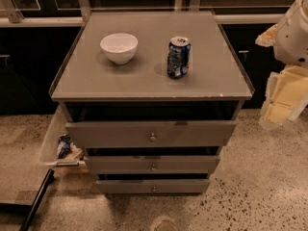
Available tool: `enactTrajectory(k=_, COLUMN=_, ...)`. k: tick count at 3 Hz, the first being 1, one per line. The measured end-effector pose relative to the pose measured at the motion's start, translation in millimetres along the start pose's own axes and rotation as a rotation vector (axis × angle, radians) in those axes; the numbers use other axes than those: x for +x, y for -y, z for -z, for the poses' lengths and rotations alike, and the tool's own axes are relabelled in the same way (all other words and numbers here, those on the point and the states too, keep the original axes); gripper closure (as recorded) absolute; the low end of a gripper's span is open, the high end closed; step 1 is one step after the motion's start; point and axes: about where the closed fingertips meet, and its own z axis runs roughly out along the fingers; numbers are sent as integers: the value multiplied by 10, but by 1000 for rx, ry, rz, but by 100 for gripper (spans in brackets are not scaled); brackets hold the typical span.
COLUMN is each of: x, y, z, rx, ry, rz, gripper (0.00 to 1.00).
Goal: Open middle drawer
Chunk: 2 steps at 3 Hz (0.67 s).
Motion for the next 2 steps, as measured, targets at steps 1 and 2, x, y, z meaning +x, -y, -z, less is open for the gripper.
enactTrajectory(k=1, x=-2, y=1, z=1, rx=1, ry=1, rz=0, gripper=0)
enactTrajectory(k=2, x=69, y=-85, z=-239, rx=-32, ry=17, rz=2, gripper=0)
